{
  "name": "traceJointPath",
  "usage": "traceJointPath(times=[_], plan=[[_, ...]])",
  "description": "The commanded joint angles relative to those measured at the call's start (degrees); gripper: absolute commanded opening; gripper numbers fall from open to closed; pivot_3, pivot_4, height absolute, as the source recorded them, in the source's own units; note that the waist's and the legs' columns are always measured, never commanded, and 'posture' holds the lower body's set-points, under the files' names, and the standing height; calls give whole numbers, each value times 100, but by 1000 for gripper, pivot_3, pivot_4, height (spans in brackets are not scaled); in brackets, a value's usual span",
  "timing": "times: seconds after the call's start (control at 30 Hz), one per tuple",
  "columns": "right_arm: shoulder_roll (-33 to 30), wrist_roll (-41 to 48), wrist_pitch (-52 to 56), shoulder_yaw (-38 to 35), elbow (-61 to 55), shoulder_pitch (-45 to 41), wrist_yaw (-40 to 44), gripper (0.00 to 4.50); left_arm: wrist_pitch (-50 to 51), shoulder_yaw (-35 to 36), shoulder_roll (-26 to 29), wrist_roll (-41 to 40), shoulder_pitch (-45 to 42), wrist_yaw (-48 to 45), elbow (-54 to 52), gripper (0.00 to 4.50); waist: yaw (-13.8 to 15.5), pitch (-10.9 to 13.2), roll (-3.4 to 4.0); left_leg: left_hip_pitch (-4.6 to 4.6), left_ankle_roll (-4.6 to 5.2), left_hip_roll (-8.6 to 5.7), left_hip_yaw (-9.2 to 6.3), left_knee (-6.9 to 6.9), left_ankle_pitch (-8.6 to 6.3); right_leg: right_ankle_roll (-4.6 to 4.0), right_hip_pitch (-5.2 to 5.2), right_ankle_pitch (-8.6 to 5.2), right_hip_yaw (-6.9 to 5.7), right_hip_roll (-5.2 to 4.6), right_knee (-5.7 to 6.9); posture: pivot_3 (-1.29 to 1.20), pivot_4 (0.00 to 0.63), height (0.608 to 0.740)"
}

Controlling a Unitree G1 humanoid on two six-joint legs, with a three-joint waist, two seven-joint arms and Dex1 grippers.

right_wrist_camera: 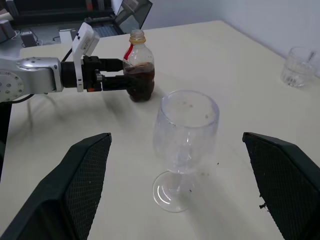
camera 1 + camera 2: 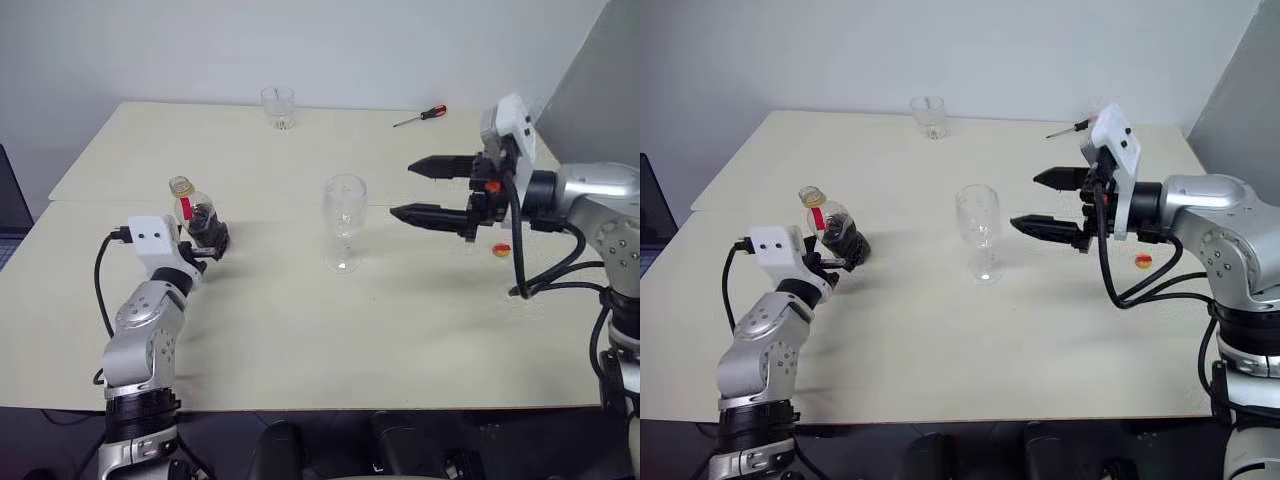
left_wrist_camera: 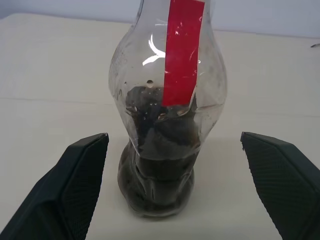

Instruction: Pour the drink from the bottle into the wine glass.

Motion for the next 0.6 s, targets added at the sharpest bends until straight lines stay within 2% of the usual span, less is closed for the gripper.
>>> traceJointPath(times=[0.03, 0.3, 0.43, 0.6], plan=[[-28, 61, -32, -81, -170, -127, -65, 4487, -332, -85, 82, 171, -246, -86, 183, 4500, 6, 0, 0, -1, 0, 0, 0, 0, 0, 0, 0, 0, -1, 0, -1, 0, 150, 740], [-4, 30, -60, -41, -175, -236, -194, 4487, -1009, -261, 179, 476, -777, -394, 1275, 4500, 11, 0, 0, 1, 0, 0, 3, 1, 0, 0, 0, 0, -1, 1, 2, 0, 150, 740], [-47, 25, -45, -33, -187, -229, -215, 4500, -1202, -321, 222, 564, -871, -499, 1520, 3673, 9, 0, 0, 0, 0, 3, 3, -1, 0, -1, -1, 1, -2, 0, 1, 0, 150, 740], [-105, -8, -33, -41, -201, -169, -259, 4500, -1321, -344, 217, 613, -886, -519, 1555, 2072, 30, 0, 0, -3, 0, 1, 2, -1, 0, -1, -1, 1, -4, -4, 0, 0, 150, 740]])
